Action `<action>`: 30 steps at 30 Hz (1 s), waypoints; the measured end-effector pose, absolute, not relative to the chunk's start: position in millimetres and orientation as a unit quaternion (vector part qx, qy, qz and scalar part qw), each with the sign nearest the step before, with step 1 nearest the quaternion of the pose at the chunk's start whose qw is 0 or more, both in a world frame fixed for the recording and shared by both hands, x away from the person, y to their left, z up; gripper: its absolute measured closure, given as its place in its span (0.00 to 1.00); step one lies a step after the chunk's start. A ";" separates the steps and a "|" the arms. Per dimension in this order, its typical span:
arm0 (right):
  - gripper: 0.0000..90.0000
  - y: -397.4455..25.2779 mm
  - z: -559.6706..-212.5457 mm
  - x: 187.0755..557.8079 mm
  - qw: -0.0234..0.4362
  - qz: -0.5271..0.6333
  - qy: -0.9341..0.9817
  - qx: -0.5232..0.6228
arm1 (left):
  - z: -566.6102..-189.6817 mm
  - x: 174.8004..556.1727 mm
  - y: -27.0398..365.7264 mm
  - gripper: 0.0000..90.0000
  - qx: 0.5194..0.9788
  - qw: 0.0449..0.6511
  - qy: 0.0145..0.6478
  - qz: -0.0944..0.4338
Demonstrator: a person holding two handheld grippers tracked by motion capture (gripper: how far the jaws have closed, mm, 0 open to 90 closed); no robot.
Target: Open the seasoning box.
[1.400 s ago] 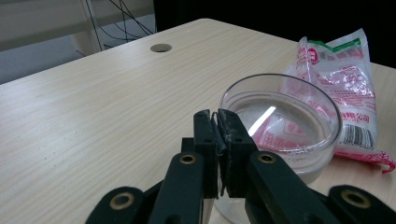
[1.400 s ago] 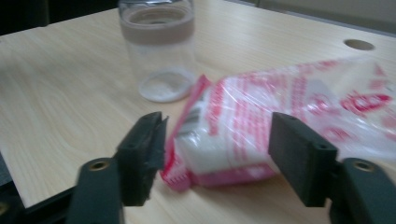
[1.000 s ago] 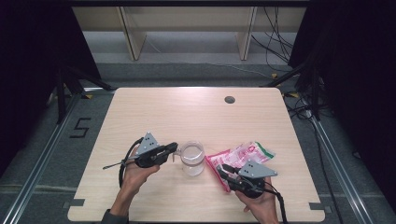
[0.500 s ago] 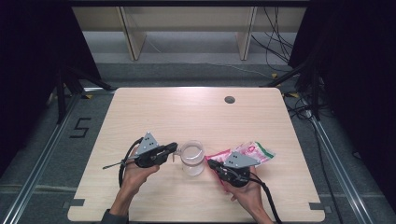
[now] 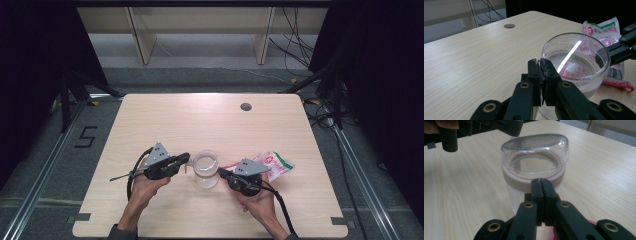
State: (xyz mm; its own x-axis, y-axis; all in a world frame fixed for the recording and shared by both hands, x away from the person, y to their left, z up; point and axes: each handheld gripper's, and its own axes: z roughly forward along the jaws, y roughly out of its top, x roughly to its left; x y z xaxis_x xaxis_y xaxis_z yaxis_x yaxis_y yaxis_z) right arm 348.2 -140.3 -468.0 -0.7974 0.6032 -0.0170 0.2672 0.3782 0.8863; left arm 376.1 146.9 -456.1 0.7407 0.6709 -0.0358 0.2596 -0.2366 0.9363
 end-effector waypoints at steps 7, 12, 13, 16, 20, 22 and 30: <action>1.00 -139.1 -466.5 349.4 0.165 0.492 0.809 0.275 | -455.9 376.2 146.6 0.96 0.762 0.542 0.301 0.188; 1.00 -136.2 -464.8 350.1 0.166 0.495 0.810 0.268 | -455.4 375.8 147.2 0.94 0.763 0.538 0.303 0.190; 1.00 -136.7 -464.1 351.1 0.179 0.496 0.809 0.260 | -455.3 375.5 147.5 0.93 0.763 0.537 0.307 0.190; 1.00 -136.1 -461.5 350.8 0.176 0.495 0.810 0.260 | -454.3 374.6 150.6 0.81 0.767 0.531 0.304 0.192; 1.00 -133.2 -457.6 349.6 0.170 0.498 0.808 0.265 | -449.0 369.3 157.7 0.63 0.771 0.518 0.304 0.211; 1.00 -132.7 -455.6 350.0 0.169 0.498 0.808 0.266 | -447.4 366.6 160.8 0.56 0.774 0.512 0.299 0.221; 1.00 -124.5 -450.2 351.5 0.181 0.512 0.799 0.256 | -459.1 350.1 169.6 0.41 0.803 0.474 0.287 0.221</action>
State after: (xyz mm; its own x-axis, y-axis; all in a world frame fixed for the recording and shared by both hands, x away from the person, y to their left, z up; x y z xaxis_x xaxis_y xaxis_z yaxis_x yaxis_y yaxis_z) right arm 351.5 -124.5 -450.2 -0.8032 0.5951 -0.0264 0.2244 0.3435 0.9120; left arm 350.1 169.6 -459.1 0.7373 0.6704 0.0833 0.2509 -0.3863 0.8876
